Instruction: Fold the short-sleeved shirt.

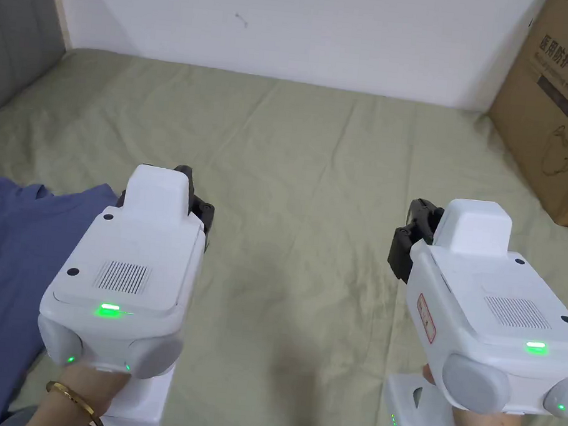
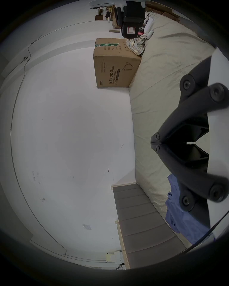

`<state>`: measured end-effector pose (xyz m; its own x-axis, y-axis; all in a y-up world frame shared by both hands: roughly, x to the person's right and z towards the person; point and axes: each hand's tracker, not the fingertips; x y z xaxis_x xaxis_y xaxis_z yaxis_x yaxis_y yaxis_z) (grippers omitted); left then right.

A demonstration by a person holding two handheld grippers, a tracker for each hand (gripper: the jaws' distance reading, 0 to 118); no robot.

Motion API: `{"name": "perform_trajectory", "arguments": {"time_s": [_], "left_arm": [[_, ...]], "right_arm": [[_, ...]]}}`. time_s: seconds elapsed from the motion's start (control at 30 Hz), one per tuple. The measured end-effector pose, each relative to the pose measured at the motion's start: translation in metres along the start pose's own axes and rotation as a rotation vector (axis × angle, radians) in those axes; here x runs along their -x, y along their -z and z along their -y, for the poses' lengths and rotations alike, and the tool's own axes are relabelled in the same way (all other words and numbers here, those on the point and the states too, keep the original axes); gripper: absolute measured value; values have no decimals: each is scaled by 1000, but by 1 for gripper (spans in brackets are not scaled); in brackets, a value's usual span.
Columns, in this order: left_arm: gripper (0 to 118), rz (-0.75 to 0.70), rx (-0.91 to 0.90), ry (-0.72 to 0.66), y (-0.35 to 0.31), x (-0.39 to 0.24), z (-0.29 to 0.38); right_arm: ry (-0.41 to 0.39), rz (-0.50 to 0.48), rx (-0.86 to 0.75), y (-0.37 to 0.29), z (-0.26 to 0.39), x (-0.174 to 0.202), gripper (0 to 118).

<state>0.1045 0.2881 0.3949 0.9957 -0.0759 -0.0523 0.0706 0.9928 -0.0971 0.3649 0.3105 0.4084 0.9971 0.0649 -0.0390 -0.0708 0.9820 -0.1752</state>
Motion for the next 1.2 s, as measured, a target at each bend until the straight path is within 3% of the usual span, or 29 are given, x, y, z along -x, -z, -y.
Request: {"name": "perform_trajectory", "arguments": {"time_s": [0.27, 0.33, 0.37, 0.4, 0.47, 0.5, 0.53, 0.57, 0.63, 0.77, 0.83, 0.87, 0.9, 0.93, 0.97, 1.07, 1.2], "left_arm": [[0, -2, -1, 23, -2, 0, 0], [0, -13, -4, 146, -1, -3, 0], [0, -28, -14, 323, 3, -6, 4], [0, -65, -66, 649, 6, -15, 11], [0, -83, -204, 1290, 5, -23, 35], [0, -37, -256, 1527, 2, -24, 40], [0, 9, -263, 1615, 0, -24, 44], [0, 66, -235, 1546, -3, -26, 42], [0, 115, -169, 1144, -10, -31, 28], [0, 37, -10, 192, -5, -5, -3], [0, -12, 40, -115, -3, 9, -7], [0, -31, 49, -236, -4, 15, -7], [0, -29, 56, -290, -2, 21, -6], [0, -44, 46, -277, -4, 21, -5], [0, -50, 28, -221, -7, 18, -3], [0, -22, 15, -85, -8, 13, -1], [0, -12, 7, -77, -9, 9, -3]], "right_arm": [[-31, 2, 1, 0, -1, 1, 0], [-119, 7, -2, 1, -4, 3, 0], [-233, 10, -4, 2, -5, 6, 0], [-426, 40, -26, 3, -6, 12, 0], [-1005, 100, -69, 5, 5, 33, 0], [-1287, 120, -137, 5, 21, 39, 0], [-1460, 116, -165, 5, 32, 39, 0], [-1479, 52, -146, 5, 33, 37, 0], [-1197, -46, -33, 5, 22, 35, 0], [-299, -82, 86, 2, -5, 10, 0], [60, -86, 144, 2, -5, -4, 0], [178, -76, 135, 2, 0, -11, 0], [246, -55, 127, 2, 2, -14, 0], [257, -11, 105, 0, 4, -13, 0], [228, 28, 97, -1, 6, -11, 0], [145, 10, 65, -3, 7, -8, 0], [69, -9, 34, -6, 2, -5, 0]]}}
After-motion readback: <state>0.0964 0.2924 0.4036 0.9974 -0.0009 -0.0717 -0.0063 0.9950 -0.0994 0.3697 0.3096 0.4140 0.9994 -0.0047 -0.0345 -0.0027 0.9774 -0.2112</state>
